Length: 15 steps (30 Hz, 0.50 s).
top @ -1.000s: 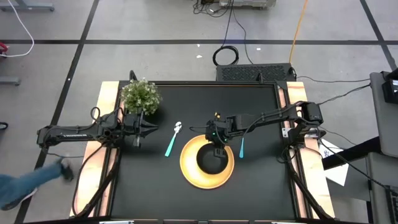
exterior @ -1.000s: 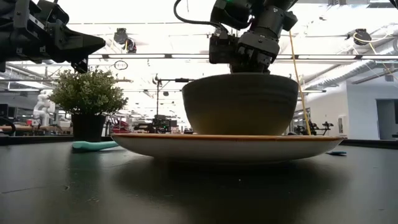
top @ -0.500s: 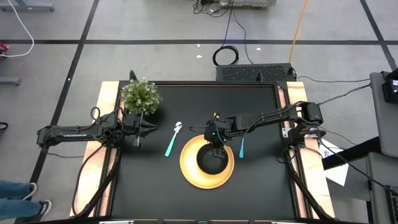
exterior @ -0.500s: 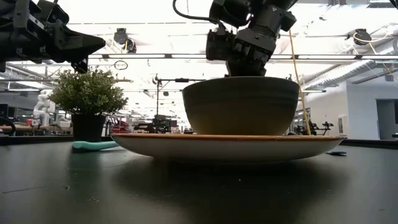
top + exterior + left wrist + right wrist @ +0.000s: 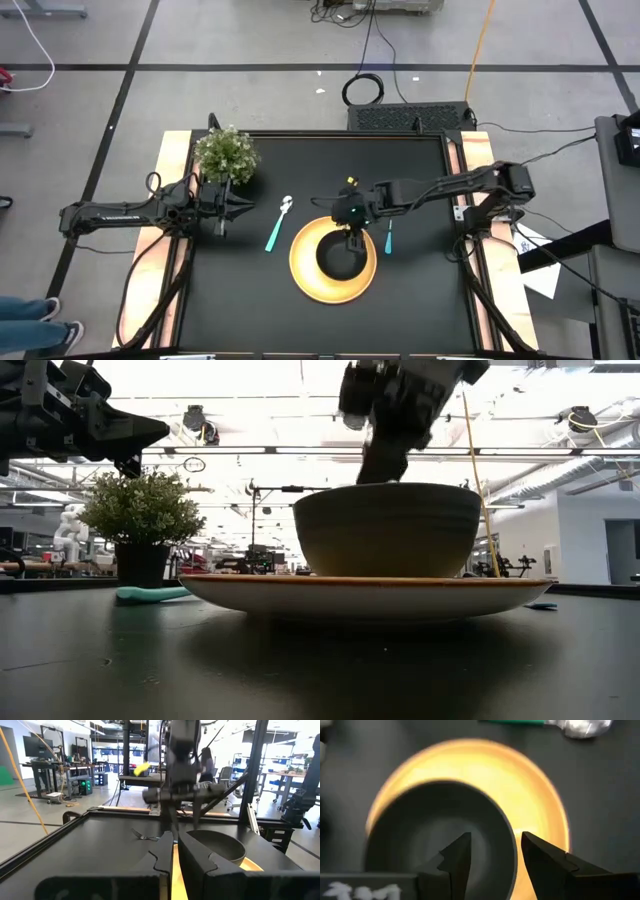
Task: Set table place
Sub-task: Put the black bowl on the yellow plate
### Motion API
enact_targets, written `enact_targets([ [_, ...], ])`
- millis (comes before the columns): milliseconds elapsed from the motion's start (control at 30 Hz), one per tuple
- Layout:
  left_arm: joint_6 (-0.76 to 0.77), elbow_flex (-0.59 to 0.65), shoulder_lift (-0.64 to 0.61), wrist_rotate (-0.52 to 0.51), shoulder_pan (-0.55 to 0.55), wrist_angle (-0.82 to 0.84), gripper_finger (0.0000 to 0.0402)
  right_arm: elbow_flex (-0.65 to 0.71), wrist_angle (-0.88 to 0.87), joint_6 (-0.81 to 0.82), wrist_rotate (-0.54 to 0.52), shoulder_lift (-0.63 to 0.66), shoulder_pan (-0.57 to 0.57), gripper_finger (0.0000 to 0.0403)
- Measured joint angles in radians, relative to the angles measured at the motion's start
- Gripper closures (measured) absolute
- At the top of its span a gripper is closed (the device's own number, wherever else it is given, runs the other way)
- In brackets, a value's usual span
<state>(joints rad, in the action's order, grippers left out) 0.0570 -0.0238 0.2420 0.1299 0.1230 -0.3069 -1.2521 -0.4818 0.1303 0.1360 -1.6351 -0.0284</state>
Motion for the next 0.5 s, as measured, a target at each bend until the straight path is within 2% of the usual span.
enact_targets([
  [100,0.000,0.000,0.000,0.000,0.000,0.003,0.0369,0.000,-0.001,-0.067,0.000,0.056,-0.004,0.0250],
  [167,0.000,0.000,0.000,0.000,0.000,0.005,0.0369,0.000,-0.005,-0.129,0.000,0.088,-0.007,0.0274],
  [367,0.000,0.000,0.000,0.000,0.000,0.007,0.0369,0.059,0.074,-0.203,0.005,0.194,-0.006,0.0387],
  [500,-0.007,0.000,0.000,0.000,0.000,0.022,0.0369,0.163,0.205,-0.221,0.052,0.292,-0.007,0.0391],
])
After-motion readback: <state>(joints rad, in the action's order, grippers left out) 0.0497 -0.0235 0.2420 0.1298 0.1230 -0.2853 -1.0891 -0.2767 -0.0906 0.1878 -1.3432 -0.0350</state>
